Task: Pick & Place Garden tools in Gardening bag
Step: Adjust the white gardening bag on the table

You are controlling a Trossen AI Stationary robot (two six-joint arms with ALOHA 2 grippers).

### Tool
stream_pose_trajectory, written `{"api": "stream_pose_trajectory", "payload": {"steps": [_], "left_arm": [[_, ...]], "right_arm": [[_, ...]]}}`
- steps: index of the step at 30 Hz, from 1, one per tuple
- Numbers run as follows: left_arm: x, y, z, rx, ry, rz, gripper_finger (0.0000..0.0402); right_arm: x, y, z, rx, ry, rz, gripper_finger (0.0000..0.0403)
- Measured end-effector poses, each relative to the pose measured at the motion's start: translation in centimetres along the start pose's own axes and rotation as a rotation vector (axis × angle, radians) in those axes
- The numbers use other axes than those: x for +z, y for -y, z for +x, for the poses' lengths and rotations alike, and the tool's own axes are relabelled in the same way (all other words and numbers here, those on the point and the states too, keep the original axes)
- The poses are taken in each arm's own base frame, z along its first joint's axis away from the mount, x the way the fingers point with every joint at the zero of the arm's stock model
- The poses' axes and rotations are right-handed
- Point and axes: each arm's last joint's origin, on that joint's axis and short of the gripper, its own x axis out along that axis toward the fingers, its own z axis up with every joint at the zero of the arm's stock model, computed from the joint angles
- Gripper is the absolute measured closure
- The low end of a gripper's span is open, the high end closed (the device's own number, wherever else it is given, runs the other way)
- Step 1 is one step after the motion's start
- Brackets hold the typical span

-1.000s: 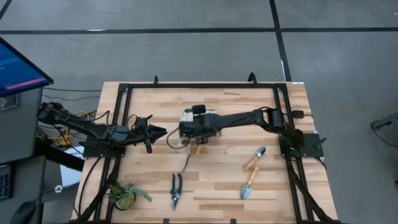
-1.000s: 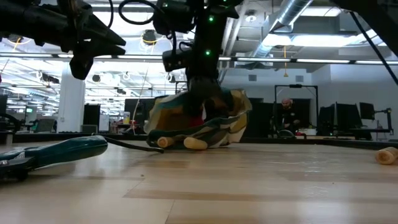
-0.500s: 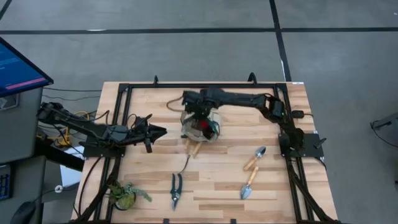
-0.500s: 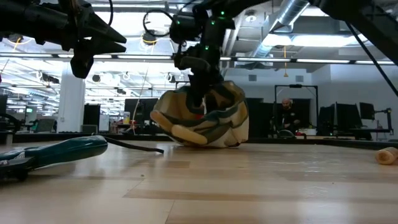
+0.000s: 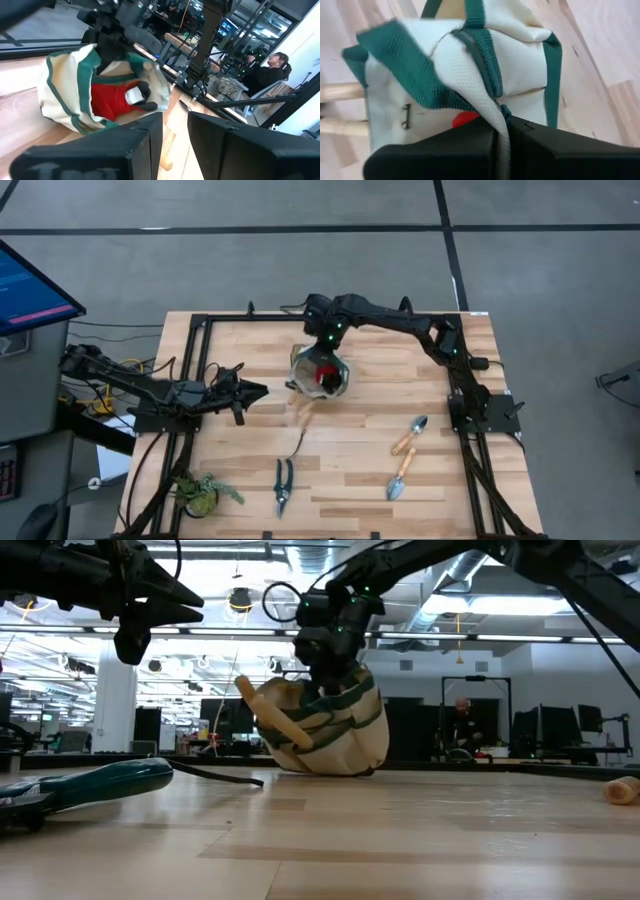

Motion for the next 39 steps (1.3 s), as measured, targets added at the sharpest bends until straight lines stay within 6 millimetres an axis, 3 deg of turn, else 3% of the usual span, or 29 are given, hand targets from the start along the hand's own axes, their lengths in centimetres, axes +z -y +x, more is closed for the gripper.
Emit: {"api": "stream_pose_trajectory", "payload": {"steps": [10, 16, 25, 39], "left_arm": [[0.0, 0.0, 0.0, -0.003, 0.004, -0.006, 0.0321], [0.0, 0.0, 0.0, -0.004, 0.004, -0.028, 0.0321], [0.2, -0.1, 0.0, 0.059, 0.052, -0.030, 0.0321], [0.4, -0.4, 0.0, 0.148, 0.114, -0.031, 0.0321]], "right_arm": [[0.4, 5.0, -1.1, 0.084, 0.038, 0.149, 0.0403], [-0.2, 7.4, 0.8, 0.215, 0.062, 0.304, 0.0403], [-0.5, 6.7, 3.1, 0.331, 0.096, 0.390, 0.0403], [0.4, 7.4, 2.1, 0.316, 0.184, 0.543, 0.0403]]}}
